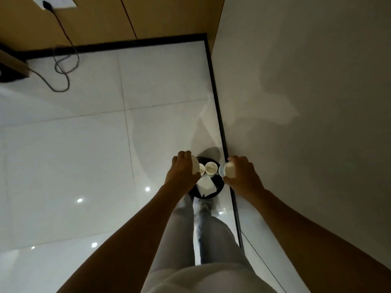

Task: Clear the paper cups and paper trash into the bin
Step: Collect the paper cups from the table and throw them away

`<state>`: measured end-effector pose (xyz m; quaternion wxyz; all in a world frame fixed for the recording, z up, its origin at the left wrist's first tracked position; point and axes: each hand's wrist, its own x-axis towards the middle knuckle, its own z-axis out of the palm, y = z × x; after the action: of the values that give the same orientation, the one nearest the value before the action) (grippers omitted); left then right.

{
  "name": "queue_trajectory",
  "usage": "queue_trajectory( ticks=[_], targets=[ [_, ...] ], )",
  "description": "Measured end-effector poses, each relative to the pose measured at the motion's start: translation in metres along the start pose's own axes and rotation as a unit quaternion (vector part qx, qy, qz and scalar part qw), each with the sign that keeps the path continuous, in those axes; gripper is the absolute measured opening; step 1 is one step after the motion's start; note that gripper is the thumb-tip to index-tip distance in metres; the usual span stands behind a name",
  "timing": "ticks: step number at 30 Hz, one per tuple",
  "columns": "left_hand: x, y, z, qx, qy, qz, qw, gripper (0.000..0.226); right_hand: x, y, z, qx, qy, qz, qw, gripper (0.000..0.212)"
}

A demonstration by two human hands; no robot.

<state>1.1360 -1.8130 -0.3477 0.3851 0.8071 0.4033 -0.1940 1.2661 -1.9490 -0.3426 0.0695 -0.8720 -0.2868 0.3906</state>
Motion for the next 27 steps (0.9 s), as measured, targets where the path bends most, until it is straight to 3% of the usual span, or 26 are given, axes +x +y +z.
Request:
queue_trajectory(
  ticks=[6,13,27],
  targets=[
    [0.092,-0.024,0.058,-0.026,-0.018,-0.055,0.998,0.068,0.080,0.038,0.065,0.030,-0.016,0.037,0.999,0.065],
    [0.181,-0.075,0.141,0.020,-0.073,-0.041,0.996,0.070,0.172,0.079,0.146,0.040,-0.032,0.033,0.998,0.064],
    [0.214,-0.132,0.240,0.059,-0.139,0.014,0.989,0.086,0.226,0.121,0.232,-0.065,-0.132,-0.030,0.989,0.074]
  ],
)
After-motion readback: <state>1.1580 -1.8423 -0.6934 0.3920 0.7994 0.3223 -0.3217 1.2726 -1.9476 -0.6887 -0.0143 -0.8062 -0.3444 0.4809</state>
